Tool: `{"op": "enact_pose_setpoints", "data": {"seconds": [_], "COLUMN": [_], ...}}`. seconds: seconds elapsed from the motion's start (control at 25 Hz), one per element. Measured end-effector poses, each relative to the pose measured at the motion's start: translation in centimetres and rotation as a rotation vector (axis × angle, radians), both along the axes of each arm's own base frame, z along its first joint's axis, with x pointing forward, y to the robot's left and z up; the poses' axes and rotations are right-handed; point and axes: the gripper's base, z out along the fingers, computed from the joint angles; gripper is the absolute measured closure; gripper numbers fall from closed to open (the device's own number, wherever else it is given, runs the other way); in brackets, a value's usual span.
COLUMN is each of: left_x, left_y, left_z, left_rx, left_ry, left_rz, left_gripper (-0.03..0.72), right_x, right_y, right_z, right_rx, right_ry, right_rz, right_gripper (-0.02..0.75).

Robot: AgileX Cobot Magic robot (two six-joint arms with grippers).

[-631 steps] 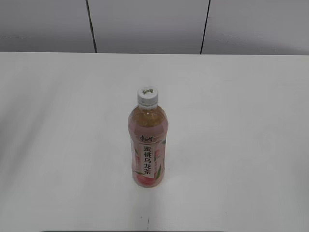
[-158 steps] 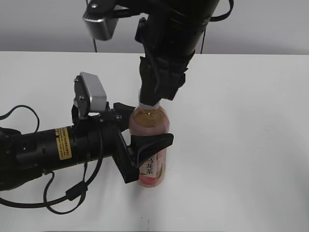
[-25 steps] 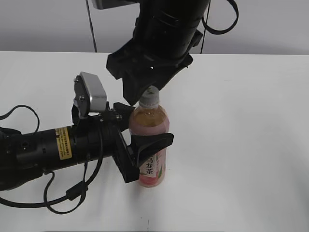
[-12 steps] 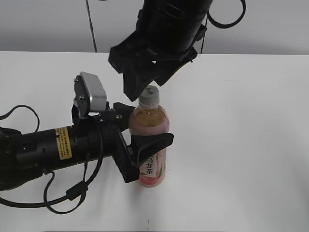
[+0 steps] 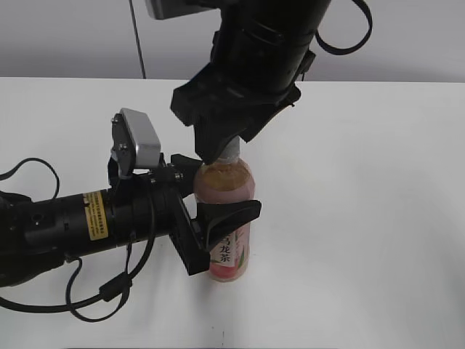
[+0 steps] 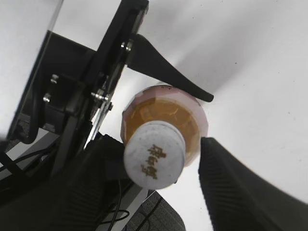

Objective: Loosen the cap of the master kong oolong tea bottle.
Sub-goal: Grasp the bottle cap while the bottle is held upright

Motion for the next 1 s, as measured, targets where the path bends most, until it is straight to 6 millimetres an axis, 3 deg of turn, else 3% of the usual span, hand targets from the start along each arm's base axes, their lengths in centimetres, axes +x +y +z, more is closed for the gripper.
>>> {"op": "enact_pose_setpoints", "data": {"seconds": [0.36,0.64,1.0], "left_x": [0.0,0.0,0.0], "left_y": [0.0,0.0,0.0], "left_z": [0.0,0.0,0.0], "left_rx": [0.0,0.0,0.0], "left_ry": [0.0,0.0,-0.001], "left_rz": [0.0,0.0,0.0], "left_gripper": [0.228,0.228,0.228], "right_x": [0.03,0.03,0.01], "right_y": [-0.03,-0.03,-0.04], "right_z": [-0.01,-0.01,0.03], "right_rx": [-0.006,-0.014,-0.046], "right_ry": [-0.013,-0.043,-0.169], "right_rz": [0.031,0.122,0.499], "right_gripper": [0.461,0.461,0.461]}}
